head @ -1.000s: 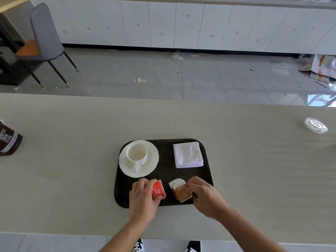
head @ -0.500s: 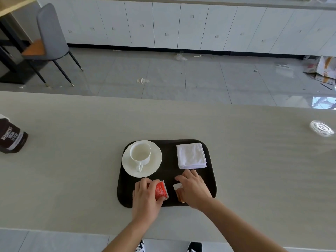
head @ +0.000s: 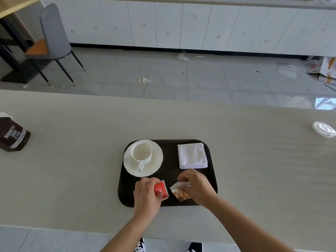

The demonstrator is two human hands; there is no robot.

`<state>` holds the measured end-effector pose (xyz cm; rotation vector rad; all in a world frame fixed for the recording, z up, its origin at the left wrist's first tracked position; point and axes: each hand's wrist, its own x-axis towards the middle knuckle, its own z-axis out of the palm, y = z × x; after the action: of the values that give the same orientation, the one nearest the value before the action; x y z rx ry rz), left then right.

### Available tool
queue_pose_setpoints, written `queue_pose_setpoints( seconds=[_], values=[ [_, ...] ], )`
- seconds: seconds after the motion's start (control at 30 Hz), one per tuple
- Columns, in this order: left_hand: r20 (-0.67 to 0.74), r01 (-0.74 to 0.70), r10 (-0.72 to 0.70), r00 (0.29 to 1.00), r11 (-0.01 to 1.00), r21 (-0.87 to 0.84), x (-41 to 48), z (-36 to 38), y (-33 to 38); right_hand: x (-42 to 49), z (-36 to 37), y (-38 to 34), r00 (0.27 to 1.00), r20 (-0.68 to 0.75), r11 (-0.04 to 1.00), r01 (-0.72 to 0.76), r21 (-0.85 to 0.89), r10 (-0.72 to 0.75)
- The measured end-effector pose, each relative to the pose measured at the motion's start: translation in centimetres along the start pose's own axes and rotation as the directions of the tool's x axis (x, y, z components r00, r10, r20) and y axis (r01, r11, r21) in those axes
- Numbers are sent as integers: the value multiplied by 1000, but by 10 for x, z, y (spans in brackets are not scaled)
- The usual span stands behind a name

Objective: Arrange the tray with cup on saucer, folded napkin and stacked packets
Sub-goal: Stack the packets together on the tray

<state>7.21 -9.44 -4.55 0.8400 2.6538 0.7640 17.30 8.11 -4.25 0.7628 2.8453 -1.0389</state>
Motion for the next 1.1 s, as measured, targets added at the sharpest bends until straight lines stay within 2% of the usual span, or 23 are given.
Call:
queue_pose_setpoints(
  seconds=[0.1, 0.23, 0.33, 0.47, 0.57, 0.6, 0.67, 0.73, 0.87, 1.1],
  values=[
    [-8, -30, 30, 1000, 999, 22, -4, 2, -2, 5, 1, -9, 996, 41, 997, 77, 0, -77],
    [-20, -57, 57, 998, 998, 35, -6, 1, -4, 10, -5, -10, 996, 91, 997, 19, -76, -12],
    [-20, -65, 66, 998, 995, 71, -5, 1, -3, 6, -6, -4, 997, 74, 997, 26, -70, -21],
    [-22, -19, 23, 999, 986, 164, -6, 4, 4, 0, 3, -9, 992, 56, 991, 120, -63, -116],
    [-55, 0, 10, 998, 986, 167, -7, 8, 6, -2, 6, -14, 989, 28, 983, 144, -115, -142],
    [-60, 0, 10, 998, 986, 165, -7, 9, 5, -2, 7, -14, 994, -13, 985, 102, -142, -105],
    [-58, 0, 9, 998, 988, 157, -7, 10, 3, -3, 4, -14, 994, -78, 987, -88, -133, 78],
    [-54, 1, 7, 999, 989, 148, -7, 10, 3, -2, 2, -18, 966, -60, 959, -256, -125, 250],
    [-62, 11, -3, 998, 992, 123, -8, 11, 3, 1, 3, -30, 950, 0, 926, -304, -225, 312],
    [-39, 63, -61, 997, 996, 58, -2, 11, 4, 5, 2, -25, 886, 125, 894, -442, -68, 447]
  ],
)
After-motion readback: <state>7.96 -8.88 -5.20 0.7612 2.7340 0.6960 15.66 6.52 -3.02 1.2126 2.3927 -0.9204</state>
